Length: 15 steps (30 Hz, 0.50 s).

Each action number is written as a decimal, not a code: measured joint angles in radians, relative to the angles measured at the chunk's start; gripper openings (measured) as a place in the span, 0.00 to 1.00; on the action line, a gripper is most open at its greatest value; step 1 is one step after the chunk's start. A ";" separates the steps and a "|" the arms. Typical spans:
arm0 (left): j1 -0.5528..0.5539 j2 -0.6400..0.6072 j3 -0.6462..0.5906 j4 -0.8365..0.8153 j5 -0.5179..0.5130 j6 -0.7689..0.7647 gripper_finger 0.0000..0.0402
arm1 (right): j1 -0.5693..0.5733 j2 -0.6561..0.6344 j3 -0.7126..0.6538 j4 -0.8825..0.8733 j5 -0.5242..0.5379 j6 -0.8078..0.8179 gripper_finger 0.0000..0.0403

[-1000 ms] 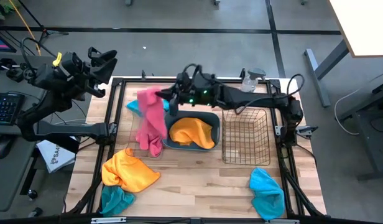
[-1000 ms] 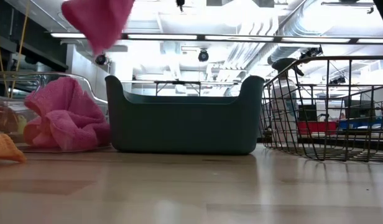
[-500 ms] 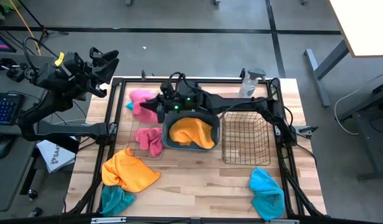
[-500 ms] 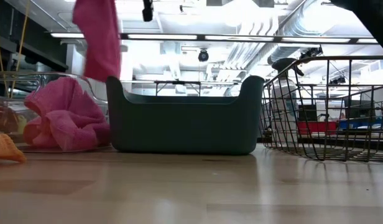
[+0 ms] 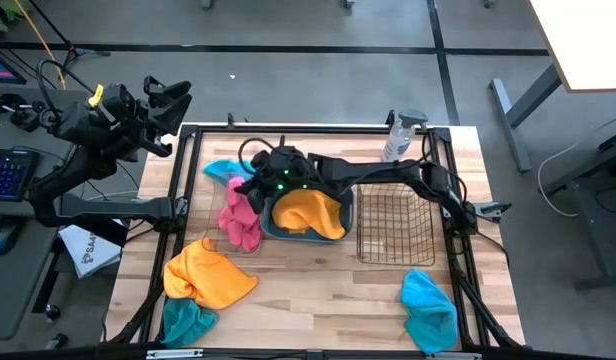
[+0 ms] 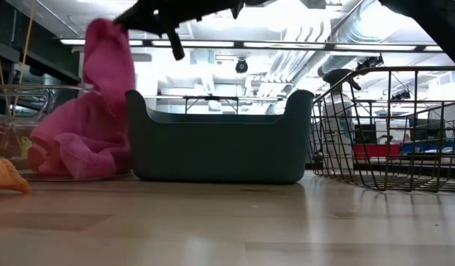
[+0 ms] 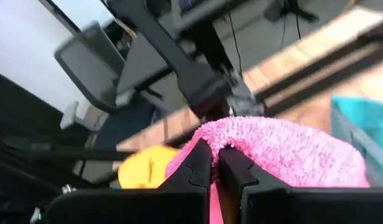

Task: Sort microfiber towel by color & place in baskets
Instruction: Put the pink microfiber cloth into the transparent bin

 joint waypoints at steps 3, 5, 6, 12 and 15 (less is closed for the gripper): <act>0.000 0.000 0.000 -0.002 0.000 0.000 0.39 | 0.002 0.015 -0.001 0.006 -0.007 0.021 0.00; 0.000 0.000 0.000 -0.005 0.000 0.001 0.39 | 0.002 0.019 -0.001 -0.007 -0.021 0.045 0.03; 0.000 0.000 0.000 -0.009 0.000 0.001 0.39 | 0.002 0.027 -0.001 -0.001 -0.033 0.049 0.06; 0.000 0.000 0.000 -0.026 0.000 0.003 0.39 | 0.002 0.037 -0.001 -0.026 -0.090 0.044 0.32; 0.000 0.000 0.000 -0.027 0.000 0.003 0.39 | 0.001 0.038 -0.001 -0.025 -0.113 -0.002 0.47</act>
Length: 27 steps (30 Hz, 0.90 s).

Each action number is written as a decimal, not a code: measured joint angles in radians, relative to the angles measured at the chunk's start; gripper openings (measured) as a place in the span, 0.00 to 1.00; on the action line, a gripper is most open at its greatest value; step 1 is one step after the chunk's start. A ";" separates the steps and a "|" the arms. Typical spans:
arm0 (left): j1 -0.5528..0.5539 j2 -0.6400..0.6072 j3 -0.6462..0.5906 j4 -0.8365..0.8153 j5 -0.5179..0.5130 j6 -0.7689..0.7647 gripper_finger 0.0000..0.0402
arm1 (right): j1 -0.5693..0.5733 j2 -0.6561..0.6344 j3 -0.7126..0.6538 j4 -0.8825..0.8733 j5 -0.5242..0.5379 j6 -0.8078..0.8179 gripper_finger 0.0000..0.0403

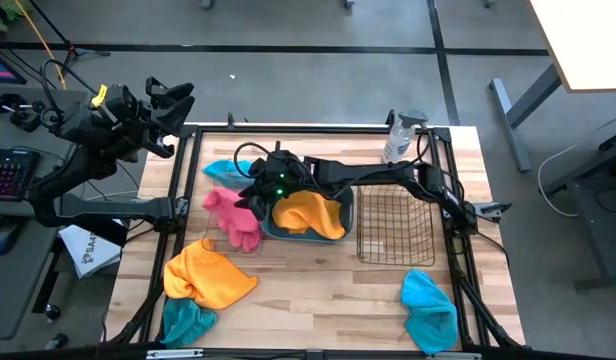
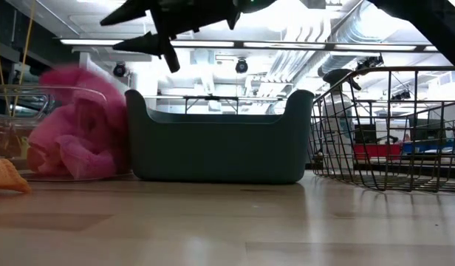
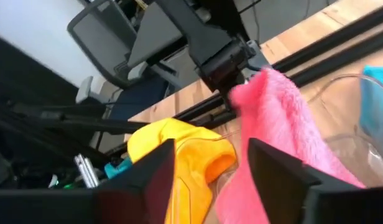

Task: Sort microfiber towel by color & place in baskets
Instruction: Put the pink microfiber cloth into the transparent bin, then put the top blue microfiber cloth into the wire basket

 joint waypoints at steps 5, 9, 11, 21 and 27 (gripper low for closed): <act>0.000 0.000 0.000 -0.010 0.000 0.024 0.39 | -0.019 -0.036 0.000 -0.043 -0.014 -0.098 0.66; 0.000 0.000 0.000 -0.109 -0.014 -0.009 0.39 | -0.072 -0.112 0.000 -0.201 0.001 -0.193 0.70; 0.000 0.014 0.000 -0.189 -0.049 -0.060 0.39 | -0.102 -0.165 0.000 -0.297 0.043 -0.239 0.70; 0.122 0.311 0.024 -0.525 0.067 -0.186 0.39 | -0.187 -0.450 0.000 -0.730 0.361 -0.361 0.68; 0.393 0.644 0.195 -0.925 0.156 -0.030 0.39 | -0.163 -0.569 0.001 -0.895 0.502 -0.275 0.68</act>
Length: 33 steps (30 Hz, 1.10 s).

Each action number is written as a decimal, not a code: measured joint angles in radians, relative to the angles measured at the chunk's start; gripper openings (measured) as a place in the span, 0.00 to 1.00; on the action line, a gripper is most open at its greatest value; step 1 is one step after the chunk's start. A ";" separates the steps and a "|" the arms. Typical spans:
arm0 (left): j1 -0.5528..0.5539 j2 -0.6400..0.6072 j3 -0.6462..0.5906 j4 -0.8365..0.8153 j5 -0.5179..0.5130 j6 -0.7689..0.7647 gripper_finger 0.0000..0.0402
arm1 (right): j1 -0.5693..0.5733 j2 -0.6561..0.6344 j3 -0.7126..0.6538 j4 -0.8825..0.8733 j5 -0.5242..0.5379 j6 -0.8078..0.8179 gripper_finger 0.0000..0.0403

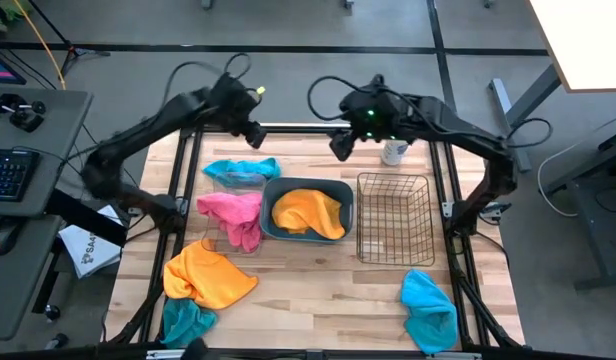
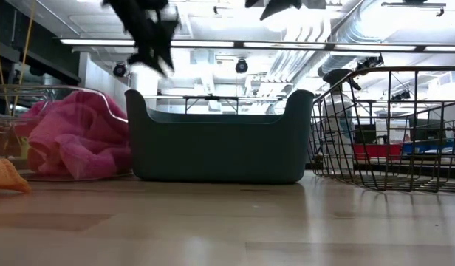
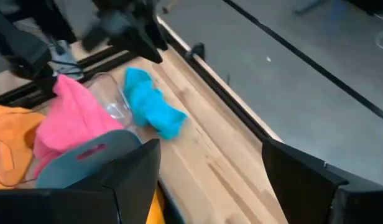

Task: Sort microfiber towel by color & place in baskets
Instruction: Put the top blue microfiber cloth into the wire basket

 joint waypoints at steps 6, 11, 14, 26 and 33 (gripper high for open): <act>0.146 0.281 0.012 -0.186 0.178 -0.018 0.39 | 0.050 -0.024 0.000 -0.100 0.110 0.076 0.68; 0.157 0.439 0.004 -0.254 0.231 -0.035 0.39 | 0.080 -0.005 0.000 -0.119 0.169 0.093 0.68; 0.146 0.473 0.005 -0.245 0.232 -0.049 0.39 | 0.088 0.007 0.000 -0.126 0.170 0.092 0.68; 0.068 0.477 0.006 -0.218 0.120 -0.183 0.39 | 0.087 0.038 0.000 -0.158 0.171 0.090 0.68; 0.062 0.477 0.006 -0.218 0.120 -0.221 0.39 | 0.087 0.046 0.000 -0.165 0.171 0.090 0.68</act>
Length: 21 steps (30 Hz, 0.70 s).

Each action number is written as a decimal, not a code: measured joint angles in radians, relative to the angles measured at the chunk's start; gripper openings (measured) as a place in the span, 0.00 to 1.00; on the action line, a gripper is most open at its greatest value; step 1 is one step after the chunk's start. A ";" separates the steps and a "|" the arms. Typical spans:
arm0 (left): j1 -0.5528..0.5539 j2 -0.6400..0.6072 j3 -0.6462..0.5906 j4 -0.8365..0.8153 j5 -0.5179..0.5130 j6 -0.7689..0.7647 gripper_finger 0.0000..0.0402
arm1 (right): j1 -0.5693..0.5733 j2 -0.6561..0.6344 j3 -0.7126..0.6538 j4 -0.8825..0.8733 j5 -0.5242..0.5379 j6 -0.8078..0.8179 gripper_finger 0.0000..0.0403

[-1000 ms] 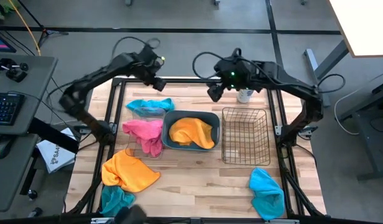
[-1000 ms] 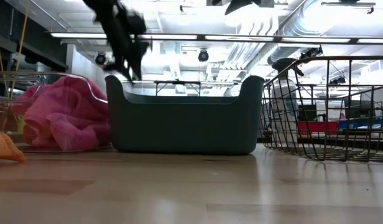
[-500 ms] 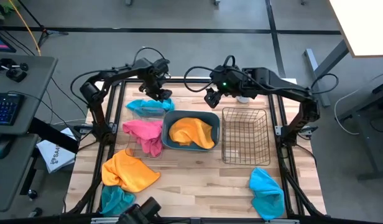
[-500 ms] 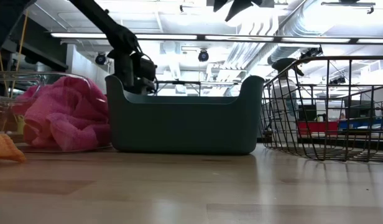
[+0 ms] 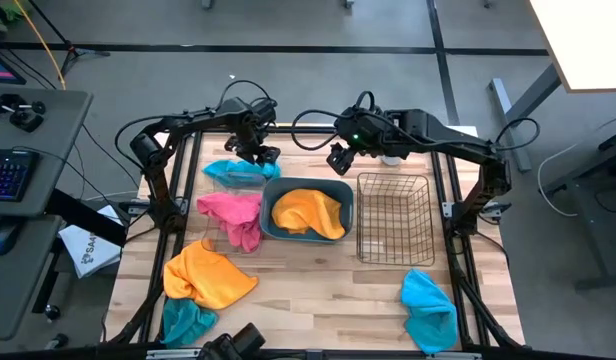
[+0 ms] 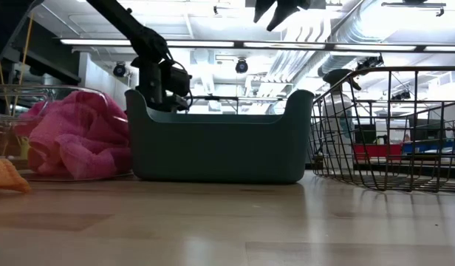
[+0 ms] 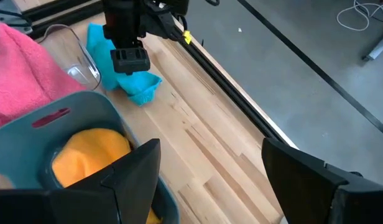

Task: Sort microfiber towel by color & place in baskets
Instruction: Put the top blue microfiber cloth into the wire basket

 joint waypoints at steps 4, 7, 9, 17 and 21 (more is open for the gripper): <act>0.003 0.000 0.000 0.001 0.006 -0.007 0.39 | 0.000 0.000 0.000 0.000 0.000 0.000 0.68; 0.003 0.000 -0.007 0.006 0.024 -0.018 0.39 | 0.000 0.000 0.000 0.000 0.000 0.000 0.68; 0.003 0.000 -0.033 0.006 0.025 -0.036 0.39 | 0.000 0.000 0.000 0.000 0.000 0.000 0.68; 0.003 0.001 -0.150 0.064 0.025 -0.052 0.39 | 0.000 0.000 0.000 -0.001 0.000 0.001 0.68; 0.000 0.001 -0.165 0.112 0.020 -0.033 0.39 | 0.000 0.000 0.000 -0.001 0.000 0.001 0.68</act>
